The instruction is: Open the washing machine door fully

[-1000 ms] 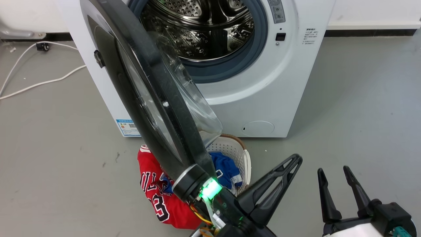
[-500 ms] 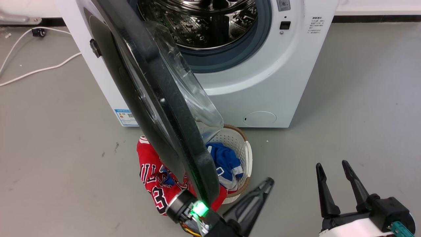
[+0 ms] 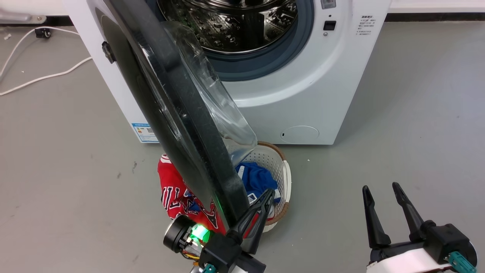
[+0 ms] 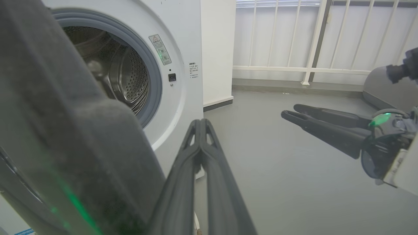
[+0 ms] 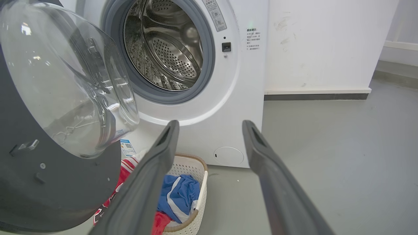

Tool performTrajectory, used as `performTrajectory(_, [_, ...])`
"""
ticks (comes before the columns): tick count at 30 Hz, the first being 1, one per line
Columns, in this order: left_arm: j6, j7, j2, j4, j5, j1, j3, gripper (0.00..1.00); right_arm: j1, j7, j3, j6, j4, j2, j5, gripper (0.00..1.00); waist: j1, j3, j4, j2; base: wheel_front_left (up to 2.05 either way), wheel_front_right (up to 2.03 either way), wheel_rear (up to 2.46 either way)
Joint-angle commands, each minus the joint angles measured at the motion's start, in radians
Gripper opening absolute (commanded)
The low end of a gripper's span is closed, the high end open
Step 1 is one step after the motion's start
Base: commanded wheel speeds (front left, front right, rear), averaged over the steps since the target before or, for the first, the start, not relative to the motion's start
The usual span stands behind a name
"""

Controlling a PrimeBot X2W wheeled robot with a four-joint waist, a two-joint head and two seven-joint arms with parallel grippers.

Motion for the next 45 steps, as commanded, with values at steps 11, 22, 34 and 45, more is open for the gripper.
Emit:
performTrajectory(11, [-0.015, 0.001, 0.034, 0.005, 0.031, 0.073, 0.077, 0.0, 0.03, -0.002, 0.013, 0.0, 0.019, 0.003, 0.007, 1.0, 0.0, -0.043, 0.071, 0.0, 0.0, 0.0, 0.0])
performTrajectory(22, [0.004, 0.0, 0.051, -0.03, 0.039, 0.146, 0.132, 0.0, 0.065, -0.002, 0.007, 0.0, 0.036, 0.003, 0.004, 1.0, 0.0, -0.072, 0.16, 0.0, 0.0, 0.0, 0.0])
performTrajectory(34, [0.03, 0.0, 0.046, -0.032, 0.018, 0.206, 0.227, 0.0, 0.064, -0.002, 0.003, 0.0, 0.048, 0.003, 0.0, 1.0, 0.0, -0.063, 0.238, 0.0, 0.0, 0.0, 0.0])
performTrajectory(45, [0.037, 0.0, 0.043, -0.008, -0.02, 0.212, 0.393, 0.0, 0.041, -0.002, -0.002, 0.0, 0.048, 0.003, -0.009, 1.0, 0.0, -0.026, 0.258, 0.0, 0.0, 0.0, 0.0])
